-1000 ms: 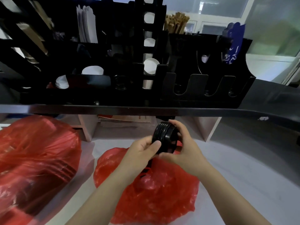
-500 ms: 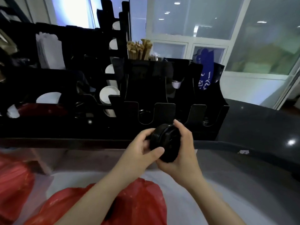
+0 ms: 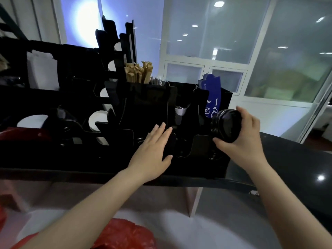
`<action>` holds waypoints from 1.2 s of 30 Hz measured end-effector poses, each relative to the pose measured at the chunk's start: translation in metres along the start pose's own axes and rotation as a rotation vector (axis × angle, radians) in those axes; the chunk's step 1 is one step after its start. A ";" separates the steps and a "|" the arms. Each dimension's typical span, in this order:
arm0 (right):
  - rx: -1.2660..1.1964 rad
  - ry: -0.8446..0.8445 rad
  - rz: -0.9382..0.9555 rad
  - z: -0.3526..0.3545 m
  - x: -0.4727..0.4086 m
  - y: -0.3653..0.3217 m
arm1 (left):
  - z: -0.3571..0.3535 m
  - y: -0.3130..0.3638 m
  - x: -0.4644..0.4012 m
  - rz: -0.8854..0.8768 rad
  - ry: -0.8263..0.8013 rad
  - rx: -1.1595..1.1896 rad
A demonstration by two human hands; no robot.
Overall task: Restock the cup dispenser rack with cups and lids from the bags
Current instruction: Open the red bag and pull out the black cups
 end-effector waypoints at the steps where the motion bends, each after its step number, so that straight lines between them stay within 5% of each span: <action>1: 0.031 -0.045 -0.006 -0.003 -0.008 0.004 | -0.004 -0.001 -0.003 0.012 -0.008 -0.060; 7: 0.148 -0.226 -0.011 -0.022 -0.037 0.028 | -0.008 0.001 -0.005 0.037 0.069 -0.241; 21: 0.174 -0.560 0.008 -0.045 -0.065 0.030 | -0.011 0.000 -0.005 0.053 0.085 -0.232; 27: 0.577 -0.590 0.048 -0.065 -0.056 0.039 | -0.011 0.002 -0.005 0.050 0.097 -0.220; 36: 0.847 -0.649 0.139 -0.077 -0.048 0.040 | -0.012 0.000 -0.005 0.076 0.084 -0.213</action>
Point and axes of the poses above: each hand's wrist, its own x-axis away from the middle knuckle, its own z-axis out of the back of the hand, y = z × x, the point moved 9 cm from there along -x, towards the middle knuckle, and after that the axes turned 7 degrees about -y, right-handed, at the moved point
